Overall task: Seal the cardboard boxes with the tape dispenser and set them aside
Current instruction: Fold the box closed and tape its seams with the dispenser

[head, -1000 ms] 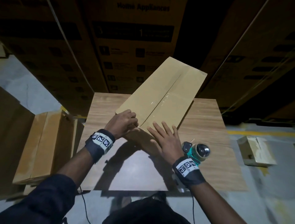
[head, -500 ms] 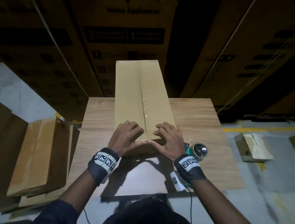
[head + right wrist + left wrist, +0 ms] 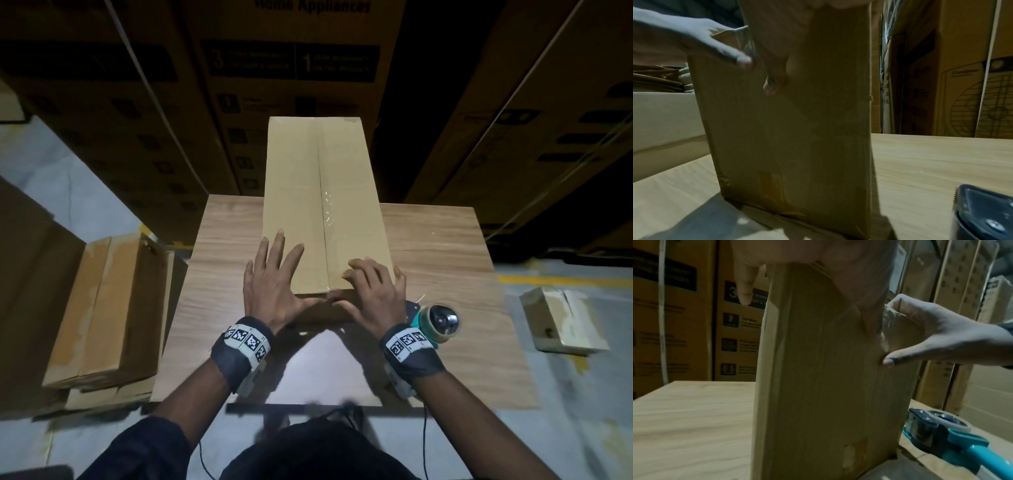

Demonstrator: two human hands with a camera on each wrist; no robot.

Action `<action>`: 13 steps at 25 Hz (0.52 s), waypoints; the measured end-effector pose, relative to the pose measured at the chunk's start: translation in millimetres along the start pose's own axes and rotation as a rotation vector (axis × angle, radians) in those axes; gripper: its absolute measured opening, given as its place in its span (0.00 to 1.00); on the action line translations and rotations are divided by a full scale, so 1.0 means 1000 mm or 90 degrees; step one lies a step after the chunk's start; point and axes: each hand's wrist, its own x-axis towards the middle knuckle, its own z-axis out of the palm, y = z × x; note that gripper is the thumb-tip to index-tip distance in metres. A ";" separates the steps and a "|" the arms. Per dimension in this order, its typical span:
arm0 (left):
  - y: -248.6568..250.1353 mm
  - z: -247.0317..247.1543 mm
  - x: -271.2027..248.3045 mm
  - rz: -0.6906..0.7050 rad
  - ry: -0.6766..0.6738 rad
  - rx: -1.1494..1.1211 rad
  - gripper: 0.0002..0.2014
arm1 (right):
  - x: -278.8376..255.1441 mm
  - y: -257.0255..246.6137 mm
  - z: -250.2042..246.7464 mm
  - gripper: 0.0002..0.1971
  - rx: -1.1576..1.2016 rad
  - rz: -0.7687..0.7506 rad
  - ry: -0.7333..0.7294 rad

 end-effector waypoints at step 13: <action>0.025 0.007 0.000 -0.023 0.047 0.029 0.58 | -0.141 0.077 0.031 0.37 0.203 0.586 0.061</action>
